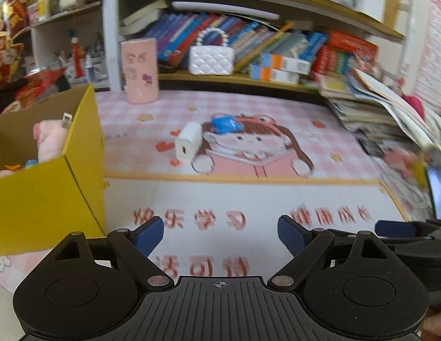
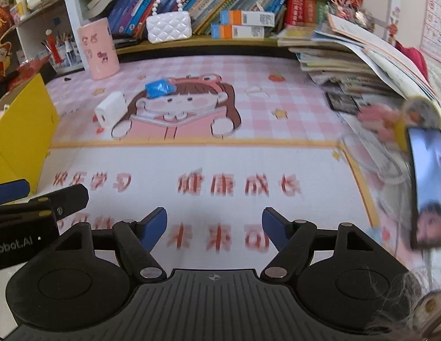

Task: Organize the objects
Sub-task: 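Grasp the white charger with the left tool while the right tool grasps the blue packet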

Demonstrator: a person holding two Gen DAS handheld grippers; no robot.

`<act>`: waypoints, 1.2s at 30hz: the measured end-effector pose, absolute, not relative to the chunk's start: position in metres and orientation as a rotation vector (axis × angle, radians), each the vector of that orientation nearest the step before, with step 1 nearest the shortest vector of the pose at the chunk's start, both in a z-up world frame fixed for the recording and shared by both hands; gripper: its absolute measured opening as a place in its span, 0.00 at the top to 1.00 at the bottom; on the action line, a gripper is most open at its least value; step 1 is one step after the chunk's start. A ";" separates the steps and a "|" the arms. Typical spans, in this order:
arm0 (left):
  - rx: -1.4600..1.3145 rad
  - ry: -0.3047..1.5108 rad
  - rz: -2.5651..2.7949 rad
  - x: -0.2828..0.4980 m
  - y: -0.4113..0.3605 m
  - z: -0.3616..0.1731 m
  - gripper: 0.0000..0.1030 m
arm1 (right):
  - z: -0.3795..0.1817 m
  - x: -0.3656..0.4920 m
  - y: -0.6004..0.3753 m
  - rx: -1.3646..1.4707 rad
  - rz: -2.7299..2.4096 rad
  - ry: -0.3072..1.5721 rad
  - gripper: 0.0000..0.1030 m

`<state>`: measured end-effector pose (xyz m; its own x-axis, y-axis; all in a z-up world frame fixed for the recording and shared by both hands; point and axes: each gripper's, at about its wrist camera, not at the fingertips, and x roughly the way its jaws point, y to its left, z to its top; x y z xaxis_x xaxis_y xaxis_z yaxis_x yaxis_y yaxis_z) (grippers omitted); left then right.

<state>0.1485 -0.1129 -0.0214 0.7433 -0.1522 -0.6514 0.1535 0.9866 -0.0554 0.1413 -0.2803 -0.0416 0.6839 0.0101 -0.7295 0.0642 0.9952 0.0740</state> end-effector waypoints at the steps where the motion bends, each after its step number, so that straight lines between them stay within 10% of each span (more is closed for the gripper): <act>1: -0.002 0.713 -0.142 0.154 -0.114 -0.021 0.13 | -0.041 0.149 -0.282 0.100 -0.018 0.811 0.29; 26: -0.029 0.755 0.076 0.313 -0.115 -0.046 0.42 | -0.026 0.308 -0.281 0.084 0.124 0.702 0.29; 33: 0.006 0.814 0.037 0.346 -0.121 -0.069 0.76 | -0.034 0.328 -0.279 0.026 0.130 0.694 0.29; 36: -0.013 0.817 0.025 0.343 -0.117 -0.068 0.76 | -0.035 0.336 -0.279 0.015 0.158 0.687 0.29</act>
<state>0.3433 -0.1172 -0.0676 0.6842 0.0172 -0.7291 -0.0276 0.9996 -0.0023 0.3356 -0.2786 -0.0353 0.7619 0.1499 -0.6301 -0.1402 0.9880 0.0655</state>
